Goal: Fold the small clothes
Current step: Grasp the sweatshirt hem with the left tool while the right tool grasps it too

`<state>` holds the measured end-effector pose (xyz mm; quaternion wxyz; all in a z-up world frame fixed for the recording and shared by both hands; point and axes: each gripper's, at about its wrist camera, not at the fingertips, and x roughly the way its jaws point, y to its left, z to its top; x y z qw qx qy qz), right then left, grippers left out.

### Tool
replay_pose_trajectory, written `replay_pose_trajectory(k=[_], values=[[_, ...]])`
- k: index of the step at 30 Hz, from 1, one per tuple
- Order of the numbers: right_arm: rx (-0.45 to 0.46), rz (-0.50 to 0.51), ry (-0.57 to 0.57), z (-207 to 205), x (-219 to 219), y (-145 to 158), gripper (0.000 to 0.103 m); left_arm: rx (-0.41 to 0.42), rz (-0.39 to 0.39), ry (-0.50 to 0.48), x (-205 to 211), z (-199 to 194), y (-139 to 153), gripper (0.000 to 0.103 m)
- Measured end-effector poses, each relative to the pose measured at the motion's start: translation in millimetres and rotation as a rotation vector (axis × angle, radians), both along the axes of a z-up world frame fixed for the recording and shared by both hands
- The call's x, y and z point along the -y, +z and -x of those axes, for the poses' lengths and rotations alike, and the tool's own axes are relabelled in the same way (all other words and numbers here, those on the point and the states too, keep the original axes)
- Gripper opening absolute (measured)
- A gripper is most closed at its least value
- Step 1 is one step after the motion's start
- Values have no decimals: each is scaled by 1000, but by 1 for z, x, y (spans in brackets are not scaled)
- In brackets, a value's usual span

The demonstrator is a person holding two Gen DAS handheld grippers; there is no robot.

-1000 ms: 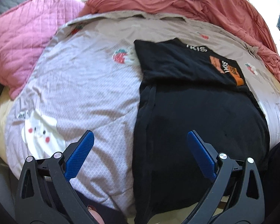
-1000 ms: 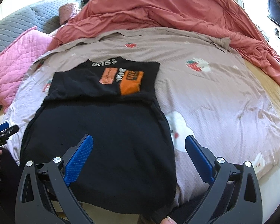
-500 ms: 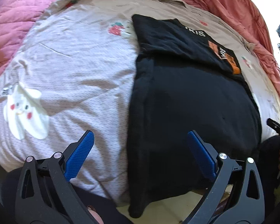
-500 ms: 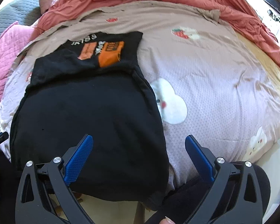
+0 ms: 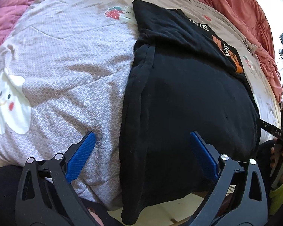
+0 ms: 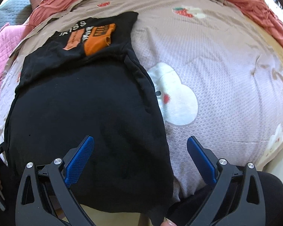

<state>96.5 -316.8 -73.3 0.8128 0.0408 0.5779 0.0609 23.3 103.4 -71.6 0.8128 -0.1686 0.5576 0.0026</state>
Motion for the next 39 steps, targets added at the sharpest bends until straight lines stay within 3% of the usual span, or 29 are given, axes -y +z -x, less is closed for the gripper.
replay_pose_trajectory(k=[2,3,4,7,10,12,16,18,23,25,26,27,29,30,39], values=[[-2,-27,6,0,0,0,90,-2,2,0,0,-1,-1,93],[4,-41,20,0,-2,1,80,-2,3,-2,1,-1,-2,93],[9,-52,34,1,-4,3,61,-2,4,-5,2,-1,-2,93],[52,-73,82,7,-11,13,44,-2,8,-16,4,-2,-3,88],[85,-111,113,10,-14,22,33,3,20,-19,4,-1,-3,71],[79,-117,111,8,-14,21,31,3,37,-16,2,-1,-4,54],[33,-111,31,1,1,13,34,-2,42,-9,0,-1,-6,50],[-17,-124,-3,-5,6,2,41,-6,39,-9,0,-1,-6,50],[-44,-170,5,-9,6,-5,43,-19,30,-5,3,-6,-12,53],[-46,-229,4,-10,10,-5,34,-17,10,-5,4,-6,-12,49],[-43,-257,5,-10,11,-4,26,-14,-7,-1,5,-6,-11,41],[-36,-277,6,-9,12,-2,24,-11,-19,5,5,-5,-9,28],[-6,-309,21,-6,13,6,16,12,-23,24,1,-2,-5,12],[13,-322,30,-5,13,10,15,22,-12,29,-1,-1,-3,9],[115,-449,15,-5,25,30,13,112,34,39,-5,6,16,3]])
